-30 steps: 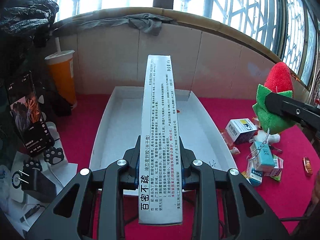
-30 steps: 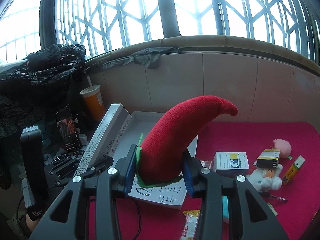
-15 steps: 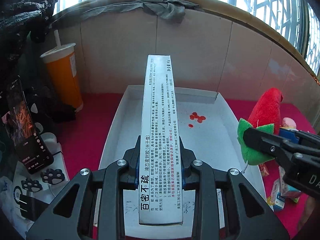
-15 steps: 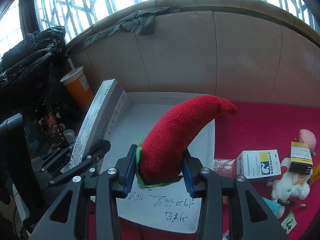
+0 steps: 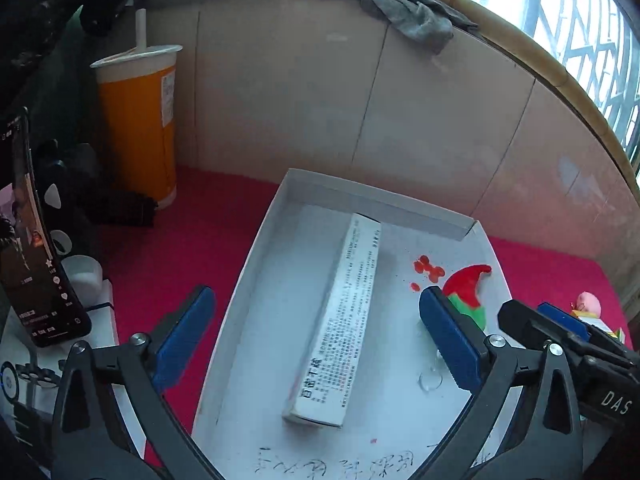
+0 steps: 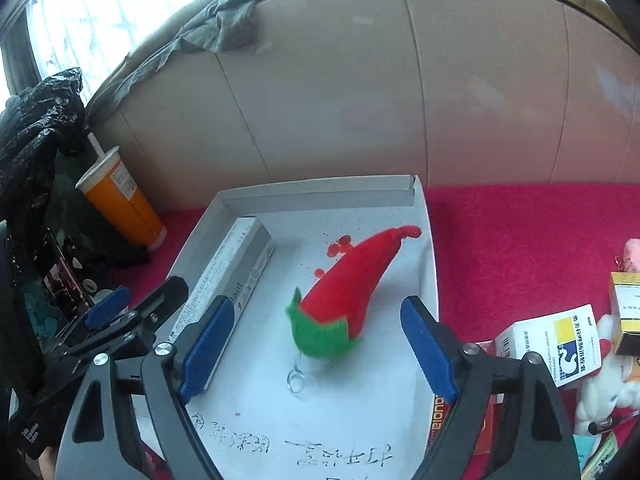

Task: Organize objects
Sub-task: 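Lower the white box and red chili into the cardboard box, opening both tools, then withdraw both open tools from the cardboard box back to the pile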

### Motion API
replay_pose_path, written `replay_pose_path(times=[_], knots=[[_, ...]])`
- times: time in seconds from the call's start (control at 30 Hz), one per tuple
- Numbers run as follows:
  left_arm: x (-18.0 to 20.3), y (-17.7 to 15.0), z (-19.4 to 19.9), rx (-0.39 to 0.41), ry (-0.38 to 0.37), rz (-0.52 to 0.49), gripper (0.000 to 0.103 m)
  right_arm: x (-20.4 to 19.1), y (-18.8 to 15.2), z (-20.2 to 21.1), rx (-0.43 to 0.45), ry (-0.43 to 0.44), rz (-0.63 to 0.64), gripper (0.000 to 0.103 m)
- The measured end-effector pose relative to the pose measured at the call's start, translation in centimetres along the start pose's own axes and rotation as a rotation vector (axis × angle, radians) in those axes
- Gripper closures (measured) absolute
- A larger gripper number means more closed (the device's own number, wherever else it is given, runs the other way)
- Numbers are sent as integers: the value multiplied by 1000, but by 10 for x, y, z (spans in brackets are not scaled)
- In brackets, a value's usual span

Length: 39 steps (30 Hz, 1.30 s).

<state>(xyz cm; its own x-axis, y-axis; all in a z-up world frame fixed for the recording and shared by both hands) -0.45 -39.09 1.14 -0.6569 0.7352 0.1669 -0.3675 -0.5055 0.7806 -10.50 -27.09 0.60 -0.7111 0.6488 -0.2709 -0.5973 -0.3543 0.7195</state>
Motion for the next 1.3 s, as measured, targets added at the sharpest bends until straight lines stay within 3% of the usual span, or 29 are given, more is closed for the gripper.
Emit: replay_pose_path(times=[0.17,0.23,0.27,0.57,0.73,0.87,0.97,1.17,1.3], knots=[[5,-7,20,39,9,-2,0,1,3,29,75,-7,22,16],[8,-10,32,61,-5,-5,0,0,3,48,121,-2,49,9],[10,-11,39,73,-10,-11,0,-1,3,59,146,4,60,0],[45,-38,96,116,-130,-99,0,24,-9,184,371,65,56,0],[93,-73,120,52,-263,-181,0,66,-24,252,473,34,-24,0],[137,-119,127,-75,-357,-273,0,110,-43,284,513,-74,-79,0],[167,-153,123,-160,-400,-331,0,140,-59,289,492,-152,-95,0],[200,-185,108,-207,-374,-426,0,178,-108,238,246,-246,-69,0],[203,-190,97,-216,-350,-442,3,181,-137,208,138,-270,43,0]])
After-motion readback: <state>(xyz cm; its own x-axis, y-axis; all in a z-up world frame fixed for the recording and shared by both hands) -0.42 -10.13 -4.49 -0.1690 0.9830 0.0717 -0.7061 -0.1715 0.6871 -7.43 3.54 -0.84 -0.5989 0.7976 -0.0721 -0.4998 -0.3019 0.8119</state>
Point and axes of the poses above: each gripper's, at about its wrist camera, not at the fingertips, and z roughly against the way its jaws point, x to its right, y to its top, the point moved 8 cm from there along -z, roughly the way its jaws point, and after that the axes turned 4 degrees about x, right-handed, at the moved point
